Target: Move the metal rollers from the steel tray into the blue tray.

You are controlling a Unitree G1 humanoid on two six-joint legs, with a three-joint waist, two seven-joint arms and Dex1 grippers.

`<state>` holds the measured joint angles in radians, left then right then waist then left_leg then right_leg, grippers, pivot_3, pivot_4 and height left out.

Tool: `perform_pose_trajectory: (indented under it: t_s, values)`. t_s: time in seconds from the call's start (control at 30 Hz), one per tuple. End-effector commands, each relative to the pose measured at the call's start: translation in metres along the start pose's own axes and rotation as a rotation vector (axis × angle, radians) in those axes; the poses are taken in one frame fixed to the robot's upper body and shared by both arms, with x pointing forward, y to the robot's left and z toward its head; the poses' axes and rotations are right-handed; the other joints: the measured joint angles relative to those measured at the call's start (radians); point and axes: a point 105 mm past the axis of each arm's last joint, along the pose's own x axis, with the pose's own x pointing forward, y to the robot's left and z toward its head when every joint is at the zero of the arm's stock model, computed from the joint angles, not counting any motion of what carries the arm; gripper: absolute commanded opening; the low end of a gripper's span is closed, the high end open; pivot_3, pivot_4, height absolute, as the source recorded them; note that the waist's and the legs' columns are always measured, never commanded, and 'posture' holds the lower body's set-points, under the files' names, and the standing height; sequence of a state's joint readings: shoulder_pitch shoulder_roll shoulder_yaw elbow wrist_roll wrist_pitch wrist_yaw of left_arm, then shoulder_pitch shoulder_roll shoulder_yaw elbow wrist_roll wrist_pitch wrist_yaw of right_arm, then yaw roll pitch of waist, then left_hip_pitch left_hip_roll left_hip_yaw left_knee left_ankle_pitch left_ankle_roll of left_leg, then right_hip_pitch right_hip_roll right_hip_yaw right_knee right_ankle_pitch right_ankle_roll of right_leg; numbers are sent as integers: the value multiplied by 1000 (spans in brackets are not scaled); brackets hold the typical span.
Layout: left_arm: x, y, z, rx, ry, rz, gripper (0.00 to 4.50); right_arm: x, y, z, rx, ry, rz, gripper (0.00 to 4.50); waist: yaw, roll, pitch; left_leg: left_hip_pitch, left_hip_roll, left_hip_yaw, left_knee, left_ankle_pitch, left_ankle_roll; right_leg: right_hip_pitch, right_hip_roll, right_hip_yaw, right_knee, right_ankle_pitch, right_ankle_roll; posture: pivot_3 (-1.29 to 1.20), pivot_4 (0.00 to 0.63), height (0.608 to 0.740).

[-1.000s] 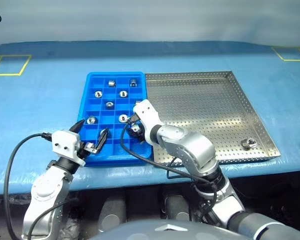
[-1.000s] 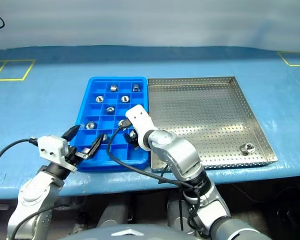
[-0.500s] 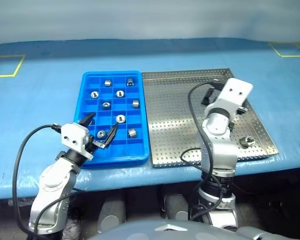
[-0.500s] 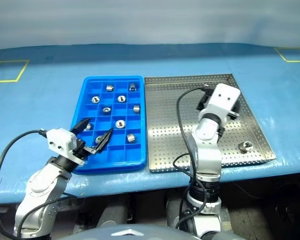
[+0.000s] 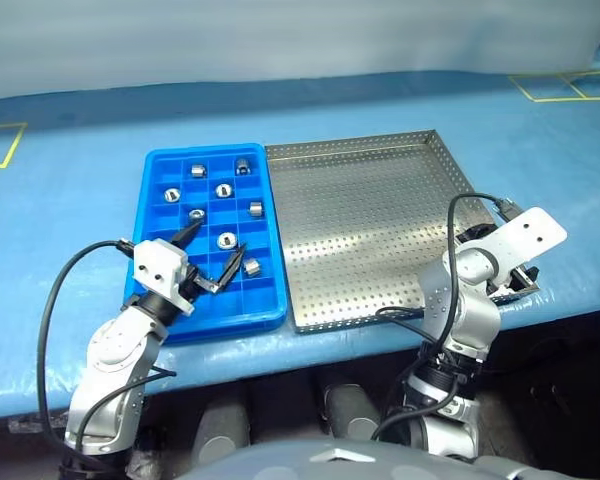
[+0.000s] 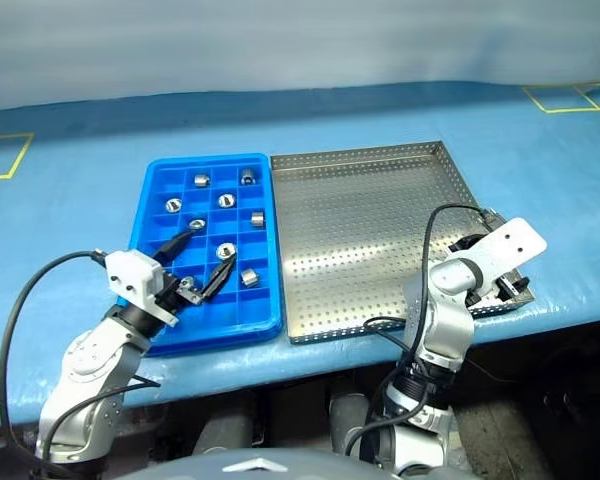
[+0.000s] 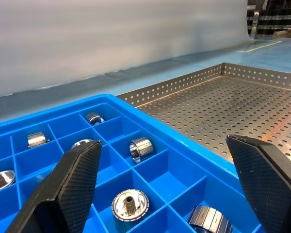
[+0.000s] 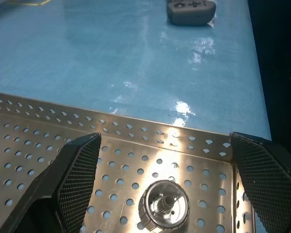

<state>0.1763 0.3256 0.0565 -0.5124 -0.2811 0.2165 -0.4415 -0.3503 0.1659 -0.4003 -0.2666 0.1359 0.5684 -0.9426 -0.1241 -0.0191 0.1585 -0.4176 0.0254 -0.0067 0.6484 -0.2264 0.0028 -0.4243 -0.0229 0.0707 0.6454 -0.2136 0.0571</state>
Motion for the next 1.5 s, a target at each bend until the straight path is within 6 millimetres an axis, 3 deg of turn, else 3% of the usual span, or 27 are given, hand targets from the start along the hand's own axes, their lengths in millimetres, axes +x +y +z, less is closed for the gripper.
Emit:
perform_pose_trajectory:
  t_s: [0.03, 0.23, 0.53, 0.77, 0.87, 0.97, 1.23, 1.37, 1.5]
  values:
    - [0, 0, 5, 15, -14, -10, 4500, -23, 25, -15, 157, 174, 45, 4467, -3, 0, 0, 0, 0, 0, 0, 0, 0, 0, 0, 0, 0, 0, 0, -91, 150, 740]
    - [-2, 0, 5, 14, -12, -4, 4500, -26, 37, -21, 200, 291, 40, 4467, -2, 1, 0, 0, 0, 0, 0, 0, 0, 0, 0, 0, 0, -1, 1, -75, 150, 740]
    - [-4, 0, 5, 7, -14, 7, 4500, -23, 32, -18, 218, 362, -80, 4467, 5, 2, 0, 0, 0, -1, 0, 0, 0, 1, 0, 1, 0, 0, 1, -62, 150, 740]
    - [-4, 1, 5, 10, -14, 11, 4500, -18, 27, -44, 254, 526, -118, 4467, 6, 2, 0, 0, 0, -2, 0, 0, 0, 2, 2, 0, 0, -1, 2, -60, 150, 740]
    - [-4, 1, 6, 11, -16, 11, 4500, -15, 26, -52, 270, 574, -118, 3854, 9, 3, 0, 1, 0, -4, 0, 0, 0, 4, 2, 0, -1, -1, 2, -62, 150, 740]
    - [-4, 1, 6, 11, -15, 11, 4500, -15, 25, -49, 264, 560, -123, 2859, 5, 3, 0, 2, 0, -4, 0, 0, 1, 6, 2, 0, -3, -2, 2, -63, 150, 740]
    - [-4, 0, 5, 4, -15, 13, 4500, -23, 48, -5, 97, 220, 108, 176, 0, 10, 0, 6, 1, -2, 0, 0, 1, 7, 2, 0, -1, -3, 3, -61, 150, 740]
    - [-6, 0, 4, 0, -13, 19, 4500, -48, 73, 10, -16, 78, 344, 21, 4, 10, 0, 5, 0, -4, -1, 0, 1, 7, 2, 0, -2, -3, 2, -62, 150, 740]
    - [-6, -1, 3, -7, -13, 18, 4500, -92, 104, 19, -161, -94, 691, 21, 5, 10, 0, 4, 0, -4, -1, 0, 1, 7, 1, 0, -2, -3, 3, -65, 150, 740]
